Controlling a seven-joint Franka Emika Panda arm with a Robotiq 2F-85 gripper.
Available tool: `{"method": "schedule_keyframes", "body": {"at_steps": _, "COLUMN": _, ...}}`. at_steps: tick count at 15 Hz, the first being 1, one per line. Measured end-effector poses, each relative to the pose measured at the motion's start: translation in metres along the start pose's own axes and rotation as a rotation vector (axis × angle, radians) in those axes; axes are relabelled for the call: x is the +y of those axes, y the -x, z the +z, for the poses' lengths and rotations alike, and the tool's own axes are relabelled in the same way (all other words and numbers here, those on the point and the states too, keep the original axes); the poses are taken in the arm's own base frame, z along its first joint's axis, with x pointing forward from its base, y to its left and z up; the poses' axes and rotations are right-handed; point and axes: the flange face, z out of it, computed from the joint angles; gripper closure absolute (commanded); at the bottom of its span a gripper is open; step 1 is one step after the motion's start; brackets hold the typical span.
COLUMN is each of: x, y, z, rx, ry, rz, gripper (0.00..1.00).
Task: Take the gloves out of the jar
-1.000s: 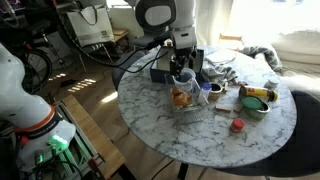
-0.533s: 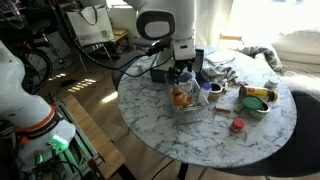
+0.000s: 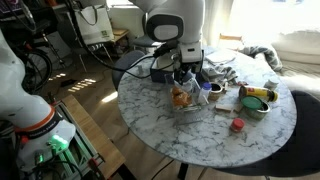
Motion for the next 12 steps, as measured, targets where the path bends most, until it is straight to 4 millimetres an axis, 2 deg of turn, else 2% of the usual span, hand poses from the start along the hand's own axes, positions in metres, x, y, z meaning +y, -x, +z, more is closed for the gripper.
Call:
{"method": "schedule_keyframes", "body": {"at_steps": 2, "x": -0.007, "y": -0.002, "z": 0.001, "rx": -0.02, "ry": 0.025, "rz": -0.005, "gripper": 0.12}}
{"method": "schedule_keyframes", "body": {"at_steps": 3, "x": -0.011, "y": -0.003, "z": 0.0, "rx": -0.028, "ry": 0.035, "rz": -0.008, "gripper": 0.21}}
{"method": "schedule_keyframes", "body": {"at_steps": 5, "x": -0.019, "y": -0.005, "z": -0.002, "rx": -0.036, "ry": 0.045, "rz": -0.014, "gripper": 0.23}}
{"method": "schedule_keyframes", "body": {"at_steps": 6, "x": -0.023, "y": -0.006, "z": -0.002, "rx": -0.036, "ry": 0.047, "rz": -0.016, "gripper": 0.29}}
{"method": "schedule_keyframes", "body": {"at_steps": 7, "x": -0.026, "y": -0.008, "z": -0.002, "rx": -0.037, "ry": 0.05, "rz": -0.018, "gripper": 0.3}}
{"method": "schedule_keyframes", "body": {"at_steps": 8, "x": -0.029, "y": -0.01, "z": -0.002, "rx": -0.036, "ry": 0.052, "rz": -0.018, "gripper": 0.38}}
{"method": "schedule_keyframes", "body": {"at_steps": 10, "x": -0.033, "y": -0.014, "z": 0.0, "rx": -0.037, "ry": 0.059, "rz": -0.018, "gripper": 0.39}}
{"method": "schedule_keyframes", "body": {"at_steps": 11, "x": -0.035, "y": -0.017, "z": 0.002, "rx": -0.036, "ry": 0.061, "rz": -0.017, "gripper": 0.46}}
{"method": "schedule_keyframes", "body": {"at_steps": 12, "x": -0.036, "y": -0.018, "z": 0.003, "rx": -0.037, "ry": 0.065, "rz": -0.017, "gripper": 0.43}}
